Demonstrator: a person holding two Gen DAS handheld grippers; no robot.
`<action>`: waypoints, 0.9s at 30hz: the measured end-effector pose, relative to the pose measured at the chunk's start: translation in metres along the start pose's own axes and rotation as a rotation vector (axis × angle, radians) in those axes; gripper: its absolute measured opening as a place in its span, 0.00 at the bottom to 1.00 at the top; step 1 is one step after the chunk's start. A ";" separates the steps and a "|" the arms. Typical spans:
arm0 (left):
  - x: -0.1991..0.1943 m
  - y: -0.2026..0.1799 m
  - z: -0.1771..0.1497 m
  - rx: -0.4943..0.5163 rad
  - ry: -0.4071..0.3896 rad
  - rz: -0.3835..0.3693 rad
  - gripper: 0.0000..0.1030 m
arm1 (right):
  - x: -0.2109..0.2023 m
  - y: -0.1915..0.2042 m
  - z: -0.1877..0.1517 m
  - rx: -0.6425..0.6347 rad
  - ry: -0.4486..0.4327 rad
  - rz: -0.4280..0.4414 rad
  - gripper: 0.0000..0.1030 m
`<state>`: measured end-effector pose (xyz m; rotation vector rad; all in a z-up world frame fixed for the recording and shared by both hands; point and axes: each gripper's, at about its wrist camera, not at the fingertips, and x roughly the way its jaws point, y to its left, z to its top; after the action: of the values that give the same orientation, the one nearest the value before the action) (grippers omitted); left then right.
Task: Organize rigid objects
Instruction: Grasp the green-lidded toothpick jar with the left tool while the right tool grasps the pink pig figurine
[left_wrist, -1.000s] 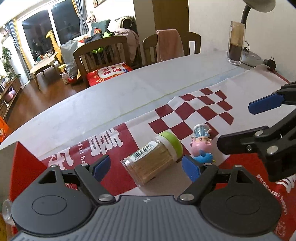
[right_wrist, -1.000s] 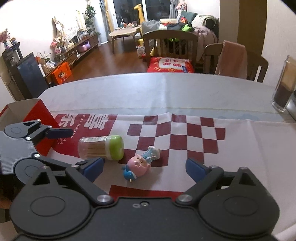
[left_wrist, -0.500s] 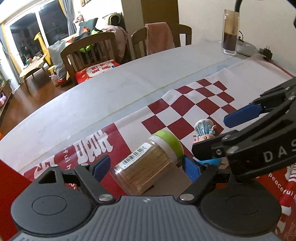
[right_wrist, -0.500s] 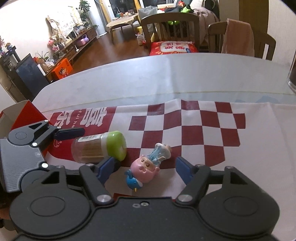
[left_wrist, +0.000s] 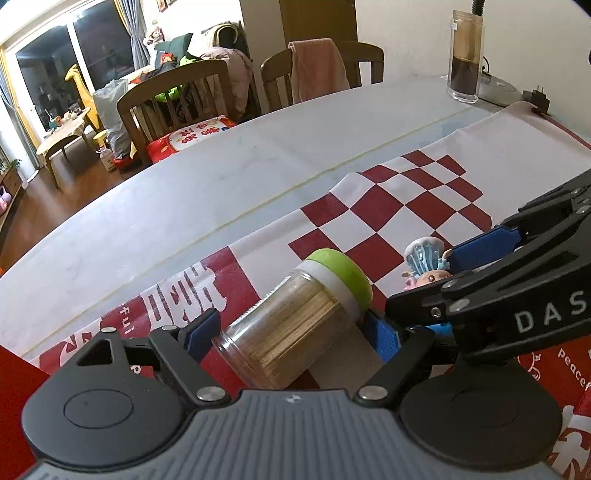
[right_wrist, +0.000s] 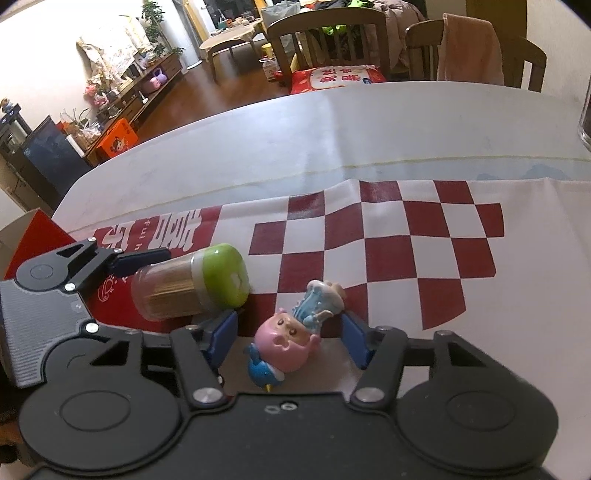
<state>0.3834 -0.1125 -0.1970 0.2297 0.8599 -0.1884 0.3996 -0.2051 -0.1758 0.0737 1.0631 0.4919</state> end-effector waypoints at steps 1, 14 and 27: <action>0.000 0.000 0.000 0.000 -0.001 0.000 0.82 | 0.000 0.000 -0.001 0.002 0.000 -0.003 0.45; -0.015 -0.010 -0.007 -0.037 0.008 0.015 0.46 | -0.015 -0.004 -0.014 -0.007 -0.021 -0.012 0.36; -0.071 -0.020 -0.050 -0.233 0.069 -0.032 0.43 | -0.054 0.007 -0.058 -0.061 0.016 0.051 0.36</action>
<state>0.2968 -0.1129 -0.1767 0.0052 0.9462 -0.1090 0.3269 -0.2318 -0.1580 0.0428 1.0632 0.5718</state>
